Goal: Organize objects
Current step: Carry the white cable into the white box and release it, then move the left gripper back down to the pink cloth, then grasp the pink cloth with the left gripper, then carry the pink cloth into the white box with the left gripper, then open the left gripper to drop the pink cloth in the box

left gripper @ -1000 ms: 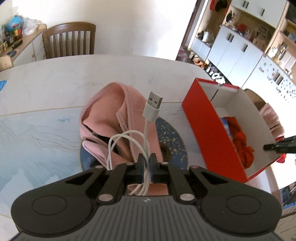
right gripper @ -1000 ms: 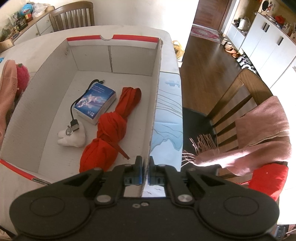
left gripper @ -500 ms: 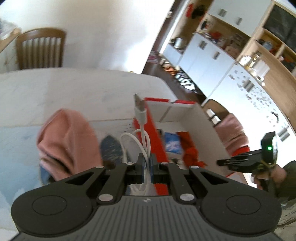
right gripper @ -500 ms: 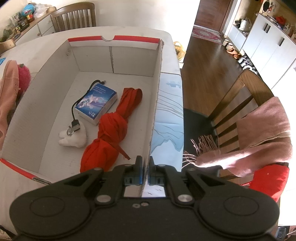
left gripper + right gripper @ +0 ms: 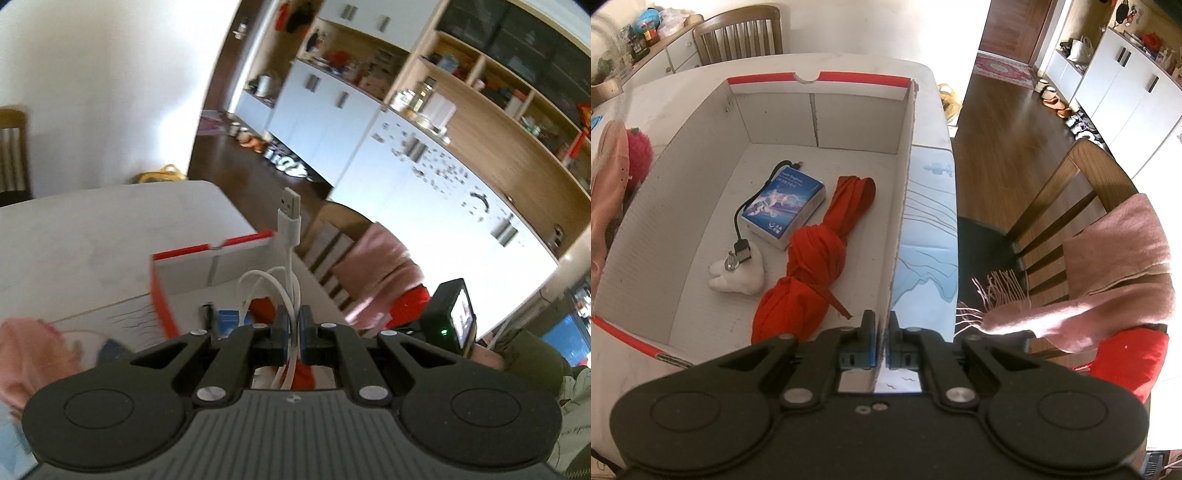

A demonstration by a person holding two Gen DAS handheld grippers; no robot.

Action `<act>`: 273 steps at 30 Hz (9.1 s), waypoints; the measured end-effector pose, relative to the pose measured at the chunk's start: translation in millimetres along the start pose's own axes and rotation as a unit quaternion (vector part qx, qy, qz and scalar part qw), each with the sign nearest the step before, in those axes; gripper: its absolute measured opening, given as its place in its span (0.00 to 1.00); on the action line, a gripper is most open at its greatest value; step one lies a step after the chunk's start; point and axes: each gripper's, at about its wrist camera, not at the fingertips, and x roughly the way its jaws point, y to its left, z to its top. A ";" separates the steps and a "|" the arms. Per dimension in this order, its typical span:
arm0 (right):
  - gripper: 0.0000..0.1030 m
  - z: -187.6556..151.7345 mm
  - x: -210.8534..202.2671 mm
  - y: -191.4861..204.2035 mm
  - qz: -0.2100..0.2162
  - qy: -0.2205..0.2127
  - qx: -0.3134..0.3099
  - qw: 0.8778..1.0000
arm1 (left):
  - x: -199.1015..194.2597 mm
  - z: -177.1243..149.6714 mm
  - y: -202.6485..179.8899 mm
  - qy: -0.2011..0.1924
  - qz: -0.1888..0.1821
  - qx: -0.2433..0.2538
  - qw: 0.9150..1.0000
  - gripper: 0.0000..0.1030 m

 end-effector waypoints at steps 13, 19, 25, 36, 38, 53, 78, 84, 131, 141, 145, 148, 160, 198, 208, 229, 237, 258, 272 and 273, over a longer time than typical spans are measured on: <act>0.04 1.1 -0.3 0.7 -0.001 0.001 -0.002 1.000 | 111.0 -3.5 2.6 0.105 0.029 0.020 0.994 0.05; 0.04 1.1 -1.1 0.2 0.001 0.001 0.002 1.000 | 153.2 -8.6 10.6 0.137 0.059 0.028 0.988 0.05; 0.03 1.8 -1.3 -2.0 0.004 0.001 0.009 1.000 | 186.6 -7.5 16.4 0.152 0.073 0.036 0.985 0.05; 0.03 2.6 -3.9 -4.0 0.004 -0.004 0.022 1.000 | 232.6 -11.3 20.5 0.186 0.102 0.046 0.976 0.05; 0.03 2.5 -4.2 -4.3 0.004 -0.004 0.022 1.000 | 235.6 -11.7 21.9 0.195 0.105 0.046 0.974 0.05; 0.04 3.1 -3.9 -4.3 0.004 -0.004 0.022 1.000 | 213.0 -13.8 25.0 0.179 0.122 0.050 0.975 0.60; 0.04 6.1 -6.0 -7.5 0.011 0.000 0.030 0.999 | 48.9 -36.5 28.5 0.039 0.103 0.003 0.994 0.60; 0.07 6.5 -6.8 -12.9 0.028 -0.001 0.056 0.998 | 3.5 -66.3 55.4 0.004 0.132 -0.047 0.990 0.60; 0.39 25.2 -16.1 -26.0 0.016 0.018 0.103 0.994 | -37.7 -151.6 139.4 -0.014 0.193 -0.172 0.966 0.60; 0.12 23.7 -8.5 -15.8 0.018 0.024 0.094 0.995 | -13.0 -152.1 140.1 0.006 0.210 -0.126 0.970 0.60; 0.04 22.9 -8.2 -10.8 0.006 0.022 0.083 0.996 | -2.0 -144.9 150.7 0.005 0.236 -0.119 0.964 0.60; 0.02 22.0 -7.8 -9.1 -0.002 0.019 0.080 0.997 | 6.3 -135.6 163.6 0.008 0.248 -0.132 0.960 0.60; 0.01 20.0 -6.6 -11.2 -0.005 0.014 0.098 0.995 | 31.3 -108.6 190.0 0.017 0.289 -0.138 0.947 0.37; 0.03 12.2 -10.2 -14.8 0.036 -0.003 0.058 0.998 | -103.4 -62.7 64.9 -0.130 0.145 -0.093 0.976 0.07; 0.04 10.0 -10.9 -19.5 0.051 -0.008 0.052 0.997 | -58.1 5.8 -7.1 -0.138 0.057 -0.026 0.988 0.07; 0.04 11.2 -7.9 -22.4 0.054 -0.009 0.056 0.997 | 114.9 0.3 -21.7 0.019 0.028 0.017 0.999 0.07; 0.04 12.0 -6.9 -23.1 0.055 -0.007 0.055 0.997 | 155.6 -11.1 -3.1 0.077 0.057 0.025 0.995 0.08; 0.04 12.6 -7.1 -24.8 0.056 -0.003 0.059 0.997 | 211.1 -48.0 14.4 0.173 0.088 0.040 0.980 0.10; 0.05 13.6 -4.0 -23.2 0.055 0.002 0.058 0.997 | 182.1 -43.2 4.9 0.132 0.094 0.036 0.986 0.61; 0.05 13.6 -3.9 -23.4 0.055 0.003 0.058 0.997 | 177.5 -42.2 4.3 0.127 0.091 0.034 0.987 0.61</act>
